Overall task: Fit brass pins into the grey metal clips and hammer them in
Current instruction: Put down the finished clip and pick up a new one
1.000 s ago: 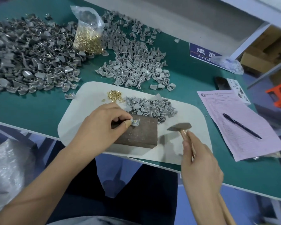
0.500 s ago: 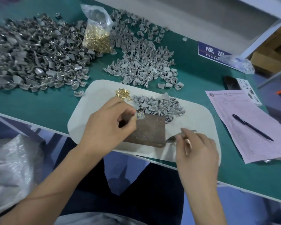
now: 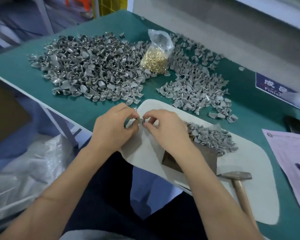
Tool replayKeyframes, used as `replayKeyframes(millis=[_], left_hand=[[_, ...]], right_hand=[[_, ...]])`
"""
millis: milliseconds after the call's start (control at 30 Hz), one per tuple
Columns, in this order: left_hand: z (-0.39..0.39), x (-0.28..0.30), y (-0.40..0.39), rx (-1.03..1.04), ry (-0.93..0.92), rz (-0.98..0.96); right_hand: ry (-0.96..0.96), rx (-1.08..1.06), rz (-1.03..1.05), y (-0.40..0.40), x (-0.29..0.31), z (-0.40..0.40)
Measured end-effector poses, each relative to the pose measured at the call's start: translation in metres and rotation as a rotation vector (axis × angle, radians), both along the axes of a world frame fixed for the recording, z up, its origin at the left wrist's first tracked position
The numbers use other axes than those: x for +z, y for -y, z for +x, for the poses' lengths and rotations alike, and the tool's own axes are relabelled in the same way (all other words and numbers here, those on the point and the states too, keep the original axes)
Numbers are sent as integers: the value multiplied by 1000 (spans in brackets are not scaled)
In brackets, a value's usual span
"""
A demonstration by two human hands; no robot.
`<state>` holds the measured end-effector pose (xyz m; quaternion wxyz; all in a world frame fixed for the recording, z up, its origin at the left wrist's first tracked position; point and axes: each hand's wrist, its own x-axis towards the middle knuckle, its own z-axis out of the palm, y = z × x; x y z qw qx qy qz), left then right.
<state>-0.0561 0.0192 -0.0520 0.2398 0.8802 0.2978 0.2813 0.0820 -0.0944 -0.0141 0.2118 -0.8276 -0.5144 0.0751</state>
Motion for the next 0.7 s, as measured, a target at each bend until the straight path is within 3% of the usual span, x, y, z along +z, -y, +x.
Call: replayKeyframes(millis=[133,300,367,500,700], left_hand=[[-8,-9,-15,58,-8,-20],[-10,-9,-19,107,-13,-115],[-13,-9,-14,103,28,-113],[-7,-1,-3,-44,47,-96],[29,7,13,-229,-145,-119]], right_hand=[[117,76,-12,-37,-10,-1],[-8,6,57,-52,-11,0],[-31,-60,191,-42,-2,7],[-160,-292,472,-2,16,32],[-316,-512,562,50,5,30]])
